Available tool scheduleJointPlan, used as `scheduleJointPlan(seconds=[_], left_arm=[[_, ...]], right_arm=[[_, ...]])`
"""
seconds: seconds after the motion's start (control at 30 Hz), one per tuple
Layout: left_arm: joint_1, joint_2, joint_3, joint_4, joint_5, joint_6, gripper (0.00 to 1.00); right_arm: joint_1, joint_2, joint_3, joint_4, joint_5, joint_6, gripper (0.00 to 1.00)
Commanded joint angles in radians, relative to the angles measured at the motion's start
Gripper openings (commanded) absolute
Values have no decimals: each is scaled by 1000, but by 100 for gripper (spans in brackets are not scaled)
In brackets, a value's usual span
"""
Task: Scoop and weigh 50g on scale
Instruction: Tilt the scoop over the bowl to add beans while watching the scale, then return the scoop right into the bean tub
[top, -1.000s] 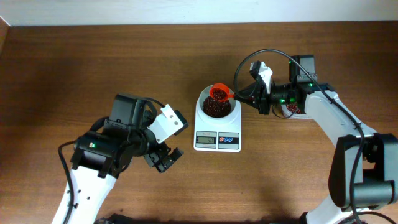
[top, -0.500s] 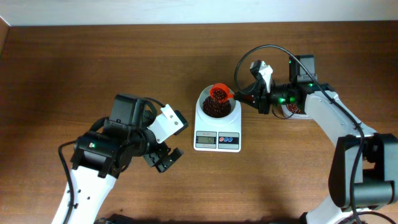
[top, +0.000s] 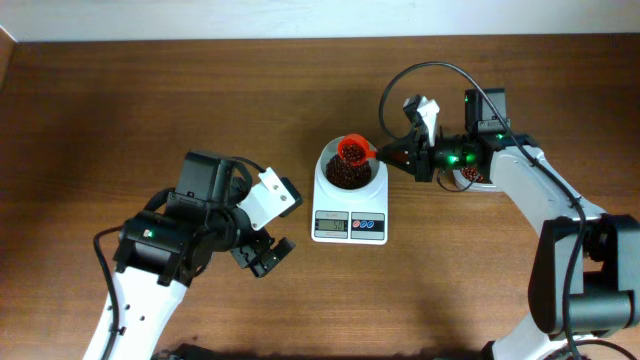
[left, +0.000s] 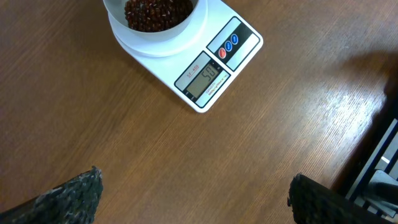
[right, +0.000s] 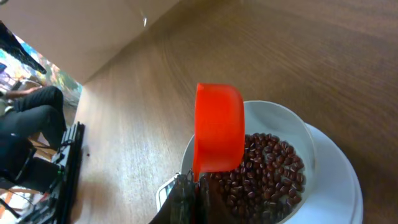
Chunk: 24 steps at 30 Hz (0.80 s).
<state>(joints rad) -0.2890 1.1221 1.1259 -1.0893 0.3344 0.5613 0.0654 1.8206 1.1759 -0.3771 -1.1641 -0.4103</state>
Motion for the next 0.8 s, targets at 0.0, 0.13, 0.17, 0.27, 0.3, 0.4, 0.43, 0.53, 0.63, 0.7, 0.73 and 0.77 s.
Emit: scheduleJointPlan(seconds=[0.0,0.13,0.17,0.27,0.3,0.4,0.43,0.53,0.63,0.7,0.73,0.77], left_arm=[[4,0,0,-1,18,19,99],[4,0,0,-1,18,19,99],[4,0,0,-1,18,19,99],[4,0,0,-1,18,19,99],[4,0,0,-1,18,19,99],[4,0,0,-1,18,19,99],[4,0,0,-1,18,19,99],[4,0,0,-1,18,19,99],[4,0,0,-1,18,19,99],[4,0,0,-1,18,19,99],[4,0,0,-1,18,19,99],[4,0,0,-1,18,19,99]], right_arm=[[6,15,-5,0,-14,96,4],[6,15,-5,1,-34,166,4],[6,15,-5,0,-61,166,4],[-3,15,-5,0,-160,175,4],[-8,15,-5,0,-171,195,4],[-33,15,-5,0,-176,269,4],[-44,15,-5,0,-176,283,4],[-86,15,-5,0,-179,296,4],[-140,15,-5,0,-208,296,4],[-194,15,-5,-1,-239,296,4],[-213,15,-5,-2,-245,296,4],[-235,15,-5,-7,-247,296,4]])
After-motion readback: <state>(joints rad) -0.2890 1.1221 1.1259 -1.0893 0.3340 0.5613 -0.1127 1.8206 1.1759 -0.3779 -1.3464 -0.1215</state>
